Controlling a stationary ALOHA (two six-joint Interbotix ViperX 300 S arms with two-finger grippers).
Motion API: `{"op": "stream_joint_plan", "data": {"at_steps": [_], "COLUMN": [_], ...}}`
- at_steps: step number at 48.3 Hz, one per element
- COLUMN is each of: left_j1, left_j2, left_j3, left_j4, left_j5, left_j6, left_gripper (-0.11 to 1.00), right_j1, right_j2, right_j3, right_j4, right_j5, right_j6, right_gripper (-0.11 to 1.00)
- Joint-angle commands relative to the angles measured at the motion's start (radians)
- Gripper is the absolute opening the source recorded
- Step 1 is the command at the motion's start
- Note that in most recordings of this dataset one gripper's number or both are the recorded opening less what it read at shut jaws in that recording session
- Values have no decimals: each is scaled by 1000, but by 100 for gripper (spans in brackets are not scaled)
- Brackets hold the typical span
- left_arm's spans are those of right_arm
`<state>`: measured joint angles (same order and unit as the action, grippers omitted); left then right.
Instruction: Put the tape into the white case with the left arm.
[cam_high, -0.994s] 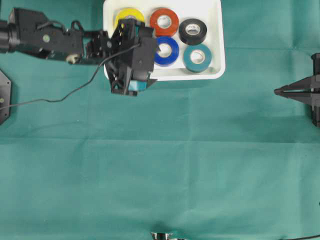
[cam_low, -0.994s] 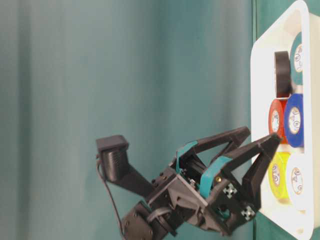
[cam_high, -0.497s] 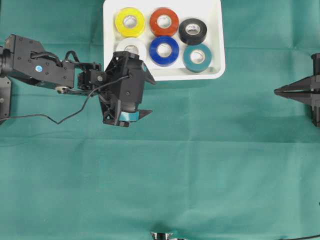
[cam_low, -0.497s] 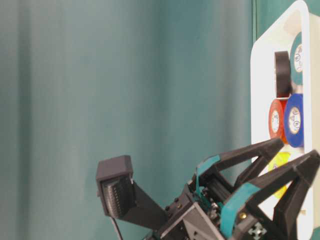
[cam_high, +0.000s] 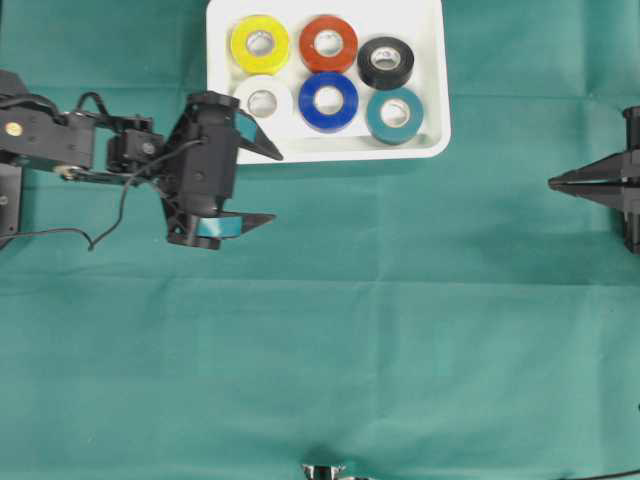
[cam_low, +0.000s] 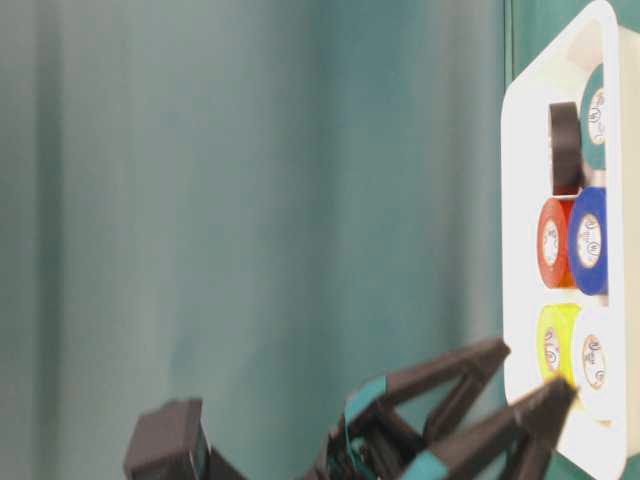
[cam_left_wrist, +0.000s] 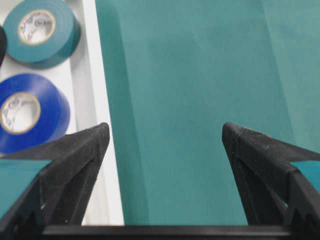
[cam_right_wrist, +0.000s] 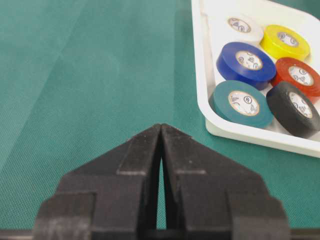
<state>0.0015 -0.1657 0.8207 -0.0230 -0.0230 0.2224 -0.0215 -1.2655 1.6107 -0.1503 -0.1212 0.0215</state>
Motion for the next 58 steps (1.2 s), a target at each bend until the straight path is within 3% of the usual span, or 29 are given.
{"op": "stream_joint_plan", "data": {"at_steps": [1,12,30,58], "left_j1": [-8,-11,-11,17], "left_j2": [-54,-181,-408,-765], "left_j3": [14,95,281,434], "left_j4": [-3,-3,-5,-5], "left_j5": [-9,-28,-156,-121], "left_j6": [-6,-34,-35,-40], "left_gripper": [98,98,97,97], "right_j1": [-2,-2,0,-2], "right_j2": [15,15,15,15], "right_j3": [-8,-6,-8,-8], "right_j4": [-3,-3,-3,-3], "right_j5": [-11,-11,-11,-11], "right_j6": [-2,-2,-2,-2], "right_gripper": [-9,-9,-9,-9]}}
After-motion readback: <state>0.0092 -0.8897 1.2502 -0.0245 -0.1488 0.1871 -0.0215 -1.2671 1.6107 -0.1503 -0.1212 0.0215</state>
